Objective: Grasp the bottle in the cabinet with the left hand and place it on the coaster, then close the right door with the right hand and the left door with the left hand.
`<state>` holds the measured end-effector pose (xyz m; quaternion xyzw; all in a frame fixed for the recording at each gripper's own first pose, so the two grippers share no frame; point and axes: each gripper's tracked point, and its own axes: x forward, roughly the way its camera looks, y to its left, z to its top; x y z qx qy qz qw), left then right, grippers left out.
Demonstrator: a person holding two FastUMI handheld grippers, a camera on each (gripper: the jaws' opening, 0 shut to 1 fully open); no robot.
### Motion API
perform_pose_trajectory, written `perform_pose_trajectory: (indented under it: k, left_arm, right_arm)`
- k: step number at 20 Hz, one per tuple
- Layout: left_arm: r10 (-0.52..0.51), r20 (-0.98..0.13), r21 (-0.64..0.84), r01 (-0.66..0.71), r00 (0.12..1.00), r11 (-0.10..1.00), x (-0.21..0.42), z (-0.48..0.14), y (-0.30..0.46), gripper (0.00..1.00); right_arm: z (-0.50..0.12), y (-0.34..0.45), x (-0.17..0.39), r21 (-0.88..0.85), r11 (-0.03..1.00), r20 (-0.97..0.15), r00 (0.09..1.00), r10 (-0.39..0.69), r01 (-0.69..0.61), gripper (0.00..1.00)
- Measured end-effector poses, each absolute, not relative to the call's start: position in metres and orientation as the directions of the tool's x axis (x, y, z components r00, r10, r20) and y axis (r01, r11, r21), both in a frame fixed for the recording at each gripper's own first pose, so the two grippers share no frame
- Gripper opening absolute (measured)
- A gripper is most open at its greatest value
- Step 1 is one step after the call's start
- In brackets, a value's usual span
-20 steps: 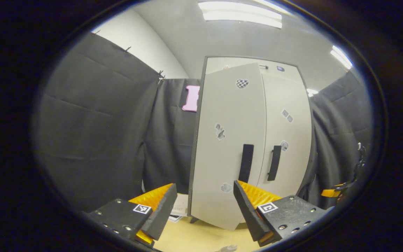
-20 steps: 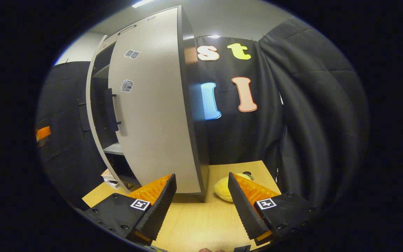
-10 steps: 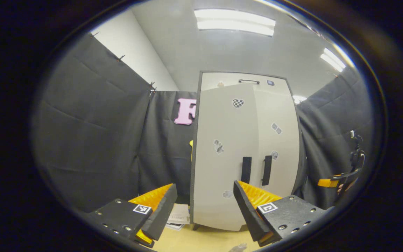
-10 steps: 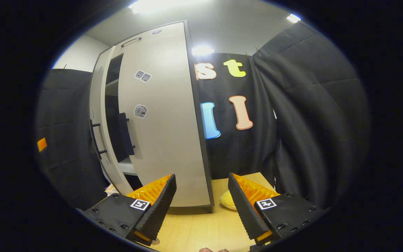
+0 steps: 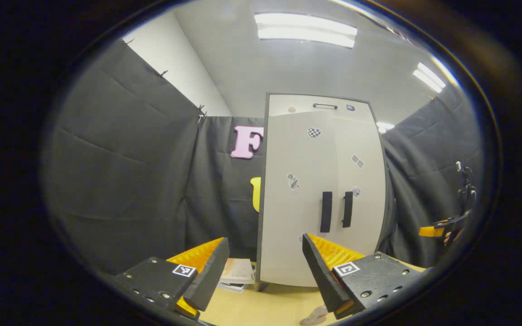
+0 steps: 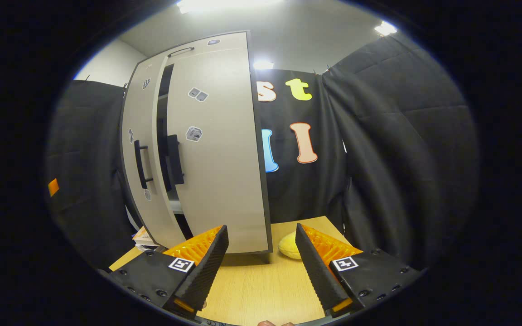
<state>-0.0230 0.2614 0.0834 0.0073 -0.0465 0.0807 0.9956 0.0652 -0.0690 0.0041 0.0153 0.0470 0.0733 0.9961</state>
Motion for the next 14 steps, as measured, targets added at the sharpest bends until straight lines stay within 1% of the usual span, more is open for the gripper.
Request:
perform_pose_trajectory:
  k: [5, 8, 10, 11, 12, 14]
  left_arm:
    - [0.121, 0.084, -0.016, -0.12, 0.989, 0.993, -0.02, 0.076, 0.263, 1.0]
    - [0.111, 0.077, 0.021, -0.112, 0.991, 0.993, -0.023, 0.077, 0.261, 1.0]
    - [0.145, 0.046, 0.028, -0.146, 0.988, 0.989, -0.018, 0.067, 0.263, 1.0]
    - [0.139, 0.019, 0.015, -0.139, 0.99, 0.99, -0.014, 0.057, 0.26, 0.99]
    - [0.122, 0.003, 0.007, -0.122, 0.993, 0.992, -0.009, 0.051, 0.26, 1.0]
    - [0.107, -0.014, 0.008, -0.106, 0.994, 0.994, -0.002, 0.041, 0.252, 1.0]
  right_arm:
    - [-0.001, -0.071, 0.041, 0.043, 0.993, -0.103, 0.989, 0.111, -0.107, 0.95]
    - [0.001, -0.075, 0.039, 0.033, 0.996, -0.096, 0.992, 0.087, -0.084, 0.95]
    - [0.002, -0.075, 0.038, 0.047, 0.996, -0.092, 0.993, 0.076, -0.072, 0.95]
    - [0.001, -0.074, 0.038, 0.057, 0.996, -0.091, 0.993, 0.073, -0.068, 0.92]
    - [0.001, -0.072, 0.038, 0.065, 0.996, -0.091, 0.993, 0.073, -0.067, 0.95]
    - [0.0, -0.071, 0.036, 0.062, 0.996, -0.091, 0.994, 0.069, -0.063, 0.95]
